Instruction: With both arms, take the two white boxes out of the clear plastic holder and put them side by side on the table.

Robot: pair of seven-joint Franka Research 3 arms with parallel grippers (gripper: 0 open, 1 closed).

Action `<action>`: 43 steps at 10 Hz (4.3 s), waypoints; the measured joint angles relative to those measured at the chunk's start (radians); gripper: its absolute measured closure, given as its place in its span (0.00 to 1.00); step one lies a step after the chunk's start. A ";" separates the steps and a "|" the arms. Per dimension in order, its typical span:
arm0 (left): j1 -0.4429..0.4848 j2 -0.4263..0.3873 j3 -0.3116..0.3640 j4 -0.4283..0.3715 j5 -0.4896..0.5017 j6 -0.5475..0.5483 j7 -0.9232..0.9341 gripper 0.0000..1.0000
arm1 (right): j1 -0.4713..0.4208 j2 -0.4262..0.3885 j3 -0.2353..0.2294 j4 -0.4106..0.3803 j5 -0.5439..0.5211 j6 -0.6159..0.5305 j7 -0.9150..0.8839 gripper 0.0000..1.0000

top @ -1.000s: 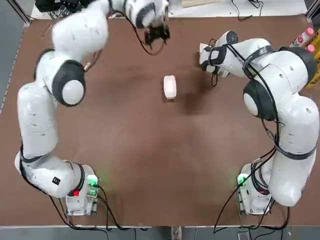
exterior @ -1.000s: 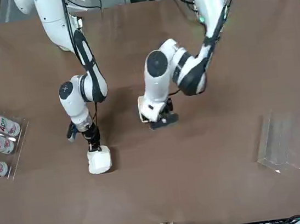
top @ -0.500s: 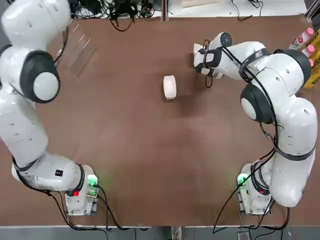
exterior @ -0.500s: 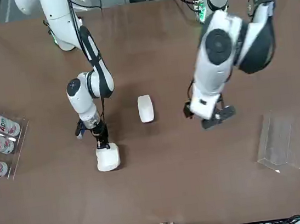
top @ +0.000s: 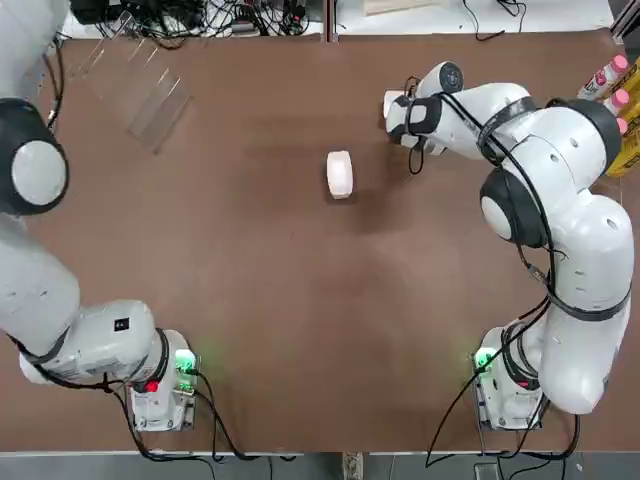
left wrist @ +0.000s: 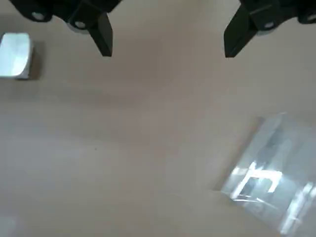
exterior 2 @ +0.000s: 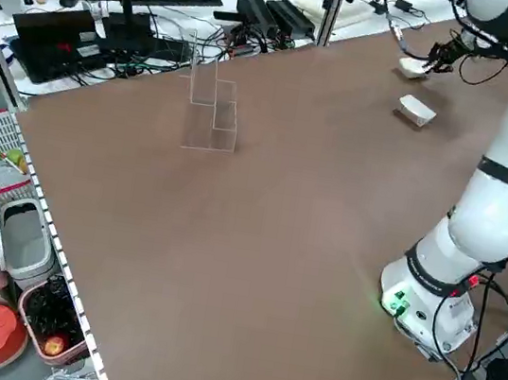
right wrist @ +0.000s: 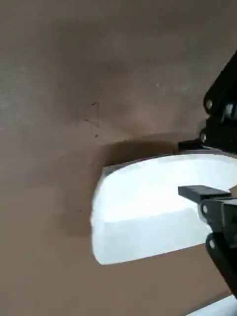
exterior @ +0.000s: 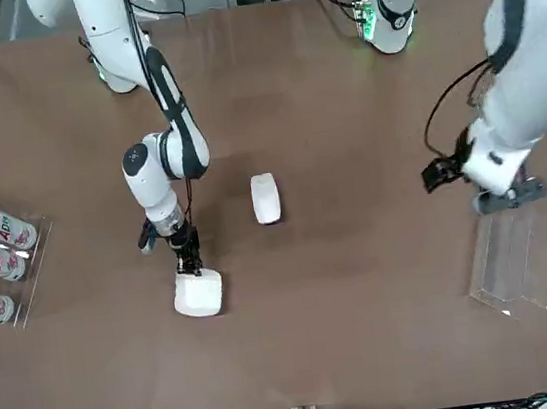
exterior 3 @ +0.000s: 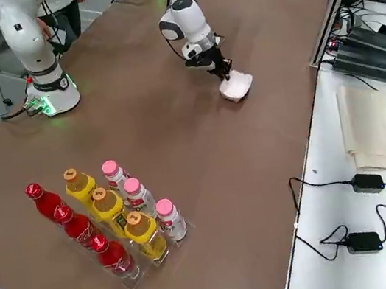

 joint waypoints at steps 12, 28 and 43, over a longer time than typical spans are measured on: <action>-0.213 -0.177 0.329 -0.064 -0.027 -0.087 0.139 0.00 | -0.003 -0.120 -0.256 0.254 -0.197 -0.758 -0.536 0.00; -0.207 -0.173 0.330 0.019 -0.046 -0.085 0.142 0.00 | 0.259 -0.077 -0.024 0.039 -0.198 -0.217 -1.250 0.03; -0.205 -0.172 0.330 0.020 -0.047 -0.086 0.139 0.00 | 0.260 0.006 0.074 0.018 -0.054 -0.133 -1.250 0.74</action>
